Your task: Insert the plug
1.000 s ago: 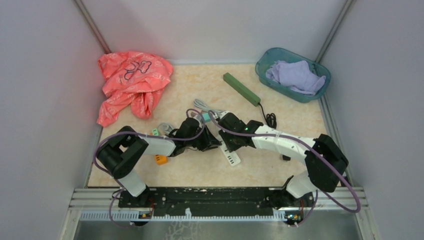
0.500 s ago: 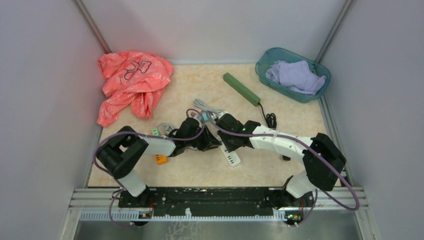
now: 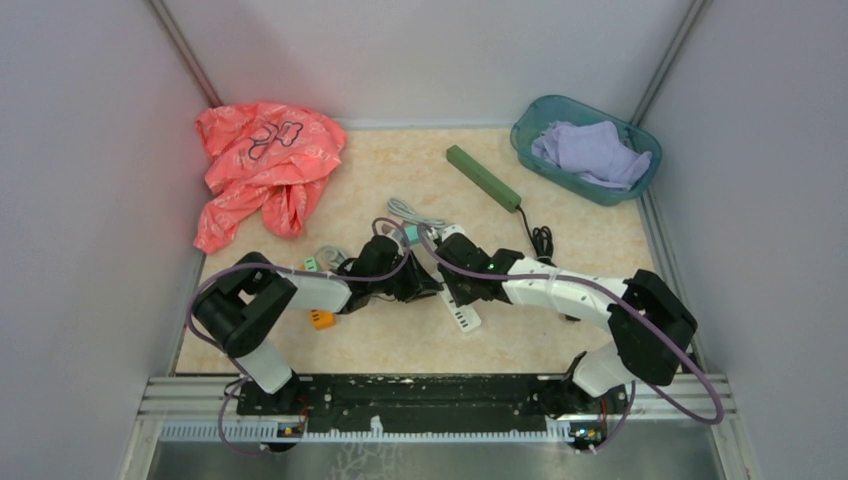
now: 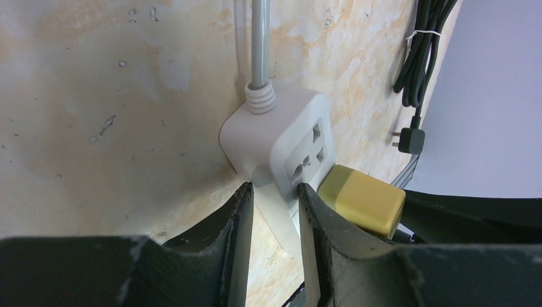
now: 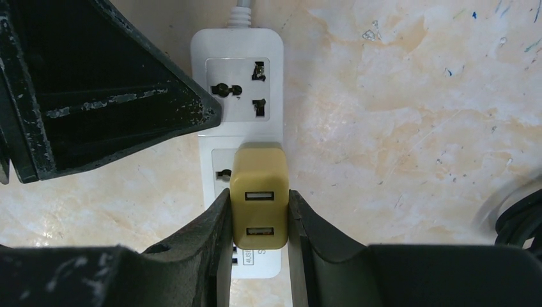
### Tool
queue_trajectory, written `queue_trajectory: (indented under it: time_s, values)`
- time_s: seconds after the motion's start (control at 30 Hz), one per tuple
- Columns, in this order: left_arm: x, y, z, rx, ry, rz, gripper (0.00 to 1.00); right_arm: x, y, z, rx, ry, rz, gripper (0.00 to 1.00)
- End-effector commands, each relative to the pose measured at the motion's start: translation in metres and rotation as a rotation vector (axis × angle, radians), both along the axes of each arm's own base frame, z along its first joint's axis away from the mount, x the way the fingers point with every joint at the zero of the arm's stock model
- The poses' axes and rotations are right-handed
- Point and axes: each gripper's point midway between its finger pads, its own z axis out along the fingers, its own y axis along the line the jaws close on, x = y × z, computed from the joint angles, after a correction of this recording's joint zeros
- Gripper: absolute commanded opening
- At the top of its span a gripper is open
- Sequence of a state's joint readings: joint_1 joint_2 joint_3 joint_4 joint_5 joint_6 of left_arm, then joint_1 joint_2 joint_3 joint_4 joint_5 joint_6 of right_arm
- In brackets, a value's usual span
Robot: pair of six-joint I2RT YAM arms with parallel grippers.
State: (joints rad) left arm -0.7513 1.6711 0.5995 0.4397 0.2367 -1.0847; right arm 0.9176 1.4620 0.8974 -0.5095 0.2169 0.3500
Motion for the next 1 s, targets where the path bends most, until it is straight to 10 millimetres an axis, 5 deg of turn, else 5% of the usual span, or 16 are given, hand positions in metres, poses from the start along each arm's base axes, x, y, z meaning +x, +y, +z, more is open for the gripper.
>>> queue_trajectory:
  time_s: [0.0, 0.47, 0.67, 0.97]
  values:
    - [-0.007, 0.005, -0.008, 0.024, 0.018, -0.001, 0.37, -0.049, -0.026, -0.056, -0.169, 0.2, 0.039, 0.0]
    - [-0.006, 0.007, -0.005, 0.033, -0.004, -0.004, 0.4, -0.043, -0.028, -0.068, -0.176, 0.242, -0.002, 0.0]
    - [0.001, 0.017, 0.007, 0.053, -0.065, 0.031, 0.52, -0.018, -0.011, -0.03, -0.09, 0.092, -0.005, 0.0]
    - [0.018, 0.048, 0.031, 0.134, -0.167, 0.101, 0.64, -0.004, 0.01, 0.024, 0.095, -0.048, 0.032, 0.48]
